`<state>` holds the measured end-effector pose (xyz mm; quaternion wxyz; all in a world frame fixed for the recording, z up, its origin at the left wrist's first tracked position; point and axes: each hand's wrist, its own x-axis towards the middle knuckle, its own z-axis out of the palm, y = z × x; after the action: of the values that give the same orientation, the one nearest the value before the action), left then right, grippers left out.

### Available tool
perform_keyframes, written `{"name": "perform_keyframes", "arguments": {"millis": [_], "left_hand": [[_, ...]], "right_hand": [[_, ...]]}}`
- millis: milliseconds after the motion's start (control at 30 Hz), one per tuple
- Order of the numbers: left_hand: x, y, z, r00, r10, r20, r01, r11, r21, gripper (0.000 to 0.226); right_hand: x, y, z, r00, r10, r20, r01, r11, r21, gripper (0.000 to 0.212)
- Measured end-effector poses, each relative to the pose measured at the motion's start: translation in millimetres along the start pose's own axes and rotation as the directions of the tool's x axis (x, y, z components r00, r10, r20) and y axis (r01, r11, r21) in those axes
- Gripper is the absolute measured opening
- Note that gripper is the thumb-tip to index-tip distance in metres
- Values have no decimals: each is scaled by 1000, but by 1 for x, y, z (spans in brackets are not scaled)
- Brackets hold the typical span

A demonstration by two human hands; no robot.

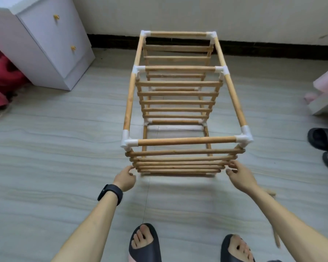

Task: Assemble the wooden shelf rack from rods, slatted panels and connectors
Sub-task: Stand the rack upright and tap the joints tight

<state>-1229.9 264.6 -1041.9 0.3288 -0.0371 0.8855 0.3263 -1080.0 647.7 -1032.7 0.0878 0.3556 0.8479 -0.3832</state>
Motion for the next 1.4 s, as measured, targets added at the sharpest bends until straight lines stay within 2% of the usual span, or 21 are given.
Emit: {"name": "perform_keyframes", "arguments": {"millis": [67, 100, 167, 233, 333, 433, 567, 700, 900, 1033, 1267, 1400], "left_hand": [[-4, 17, -40, 999, -20, -47, 22, 998, 51, 34], [-8, 30, -61, 995, -8, -99, 11, 999, 33, 28], [-17, 61, -96, 978, 23, -206, -42, 996, -84, 30], [-26, 95, -120, 971, 23, -237, -85, 963, -255, 41], [-39, 140, -126, 984, 68, -167, -122, 933, -338, 49], [-45, 156, -103, 986, 78, -150, -124, 936, -328, 48], [-46, 150, -78, 933, 31, -358, -161, 927, -338, 59], [-45, 147, -74, 901, 25, -434, -205, 904, -375, 57], [-51, 142, -76, 940, 16, -342, -220, 793, -568, 69], [-63, 137, -70, 922, 54, -383, -259, 823, -506, 68], [-82, 112, -53, 822, 172, -543, -401, 853, -335, 60], [-86, 101, -47, 842, 156, -516, -395, 830, -394, 58]], "right_hand": [[3, -15, -36, 996, 28, -80, -22, 996, 81, 30], [4, -29, -55, 990, 61, -124, -37, 981, 189, 27], [3, -63, -88, 982, 115, -147, -39, 897, 441, 29], [-2, -101, -113, 988, 99, -117, -20, 841, 541, 35], [-11, -149, -125, 998, 26, -63, 5, 897, 442, 47], [-18, -170, -108, 999, 41, -25, -28, 919, 393, 46], [-15, -161, -82, 958, 33, -285, -5, 995, 97, 39], [-8, -154, -78, 935, 0, -355, 11, 1000, 29, 48], [-6, -149, -74, 921, -33, -389, 36, 999, 1, 50], [-18, -140, -73, 918, -66, -391, 82, 996, 25, 47], [-55, -117, -62, 886, -141, -442, 210, 971, 112, 55], [-65, -106, -57, 872, -148, -467, 234, 963, 131, 53]]}}
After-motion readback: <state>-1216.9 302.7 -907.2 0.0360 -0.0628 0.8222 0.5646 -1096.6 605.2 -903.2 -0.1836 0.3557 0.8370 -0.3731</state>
